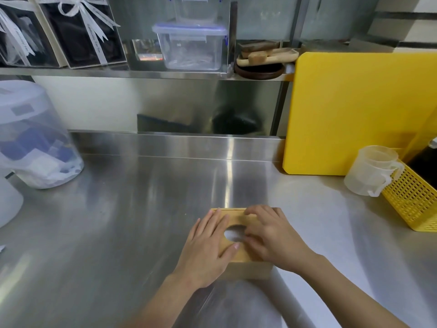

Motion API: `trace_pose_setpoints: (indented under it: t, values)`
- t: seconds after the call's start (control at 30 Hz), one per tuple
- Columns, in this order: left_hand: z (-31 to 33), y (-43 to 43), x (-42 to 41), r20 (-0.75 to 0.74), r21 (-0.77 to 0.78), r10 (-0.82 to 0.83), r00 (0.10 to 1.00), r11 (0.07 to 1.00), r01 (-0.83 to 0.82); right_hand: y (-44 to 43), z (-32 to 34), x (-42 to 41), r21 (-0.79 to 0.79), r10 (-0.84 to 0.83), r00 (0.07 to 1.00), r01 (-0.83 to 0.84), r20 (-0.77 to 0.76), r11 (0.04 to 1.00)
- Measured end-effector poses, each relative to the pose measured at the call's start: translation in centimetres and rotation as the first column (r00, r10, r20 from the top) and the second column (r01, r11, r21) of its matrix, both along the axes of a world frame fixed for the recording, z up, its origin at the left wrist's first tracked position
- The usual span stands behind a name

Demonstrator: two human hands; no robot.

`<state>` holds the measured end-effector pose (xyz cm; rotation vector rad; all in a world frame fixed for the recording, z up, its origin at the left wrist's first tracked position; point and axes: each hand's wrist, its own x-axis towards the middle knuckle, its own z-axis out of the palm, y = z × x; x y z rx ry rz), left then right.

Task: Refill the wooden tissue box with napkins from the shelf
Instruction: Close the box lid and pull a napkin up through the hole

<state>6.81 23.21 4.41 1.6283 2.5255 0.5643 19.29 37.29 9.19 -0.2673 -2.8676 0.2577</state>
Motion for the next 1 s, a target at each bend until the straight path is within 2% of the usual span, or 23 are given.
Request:
trace_pose_setpoints:
  t: [0.2,0.37,0.47,0.57,0.73,0.87,1.0]
  values:
    - [-0.1,0.0,-0.2,0.036,-0.032,-0.003,0.999,0.999,0.005,-0.3,0.2,-2.9,0.091,-0.043,0.945,0.014,0.326,0.996]
    - [0.1,0.2,0.0,0.087,-0.067,0.015,0.996,0.998,-0.009,-1.6,1.3,-4.2,0.257,-0.184,0.771,0.028,0.610,0.966]
    - [0.2,0.3,0.1,0.059,-0.090,0.005,0.998,0.996,0.000,-2.3,1.9,-5.2,0.317,-0.231,0.679,-0.003,0.697,0.948]
    - [0.1,0.2,0.0,0.072,-0.088,-0.006,0.997,0.996,0.013,-2.7,1.8,-5.9,0.373,-0.258,0.663,-0.035,0.703,0.927]
    - [0.1,0.2,-0.1,0.118,-0.057,-0.034,0.992,0.998,0.041,-1.8,1.3,-6.1,0.325,-0.209,0.752,-0.007,0.625,0.946]
    - [0.3,0.1,-0.1,0.141,-0.049,-0.052,0.989,0.997,0.059,-1.5,0.6,-6.6,0.325,-0.180,0.783,-0.030,0.595,0.945]
    - [0.1,0.2,-0.3,0.126,-0.064,-0.056,0.990,0.996,0.065,-1.1,-0.2,-6.5,0.325,-0.138,0.862,-0.033,0.488,0.945]
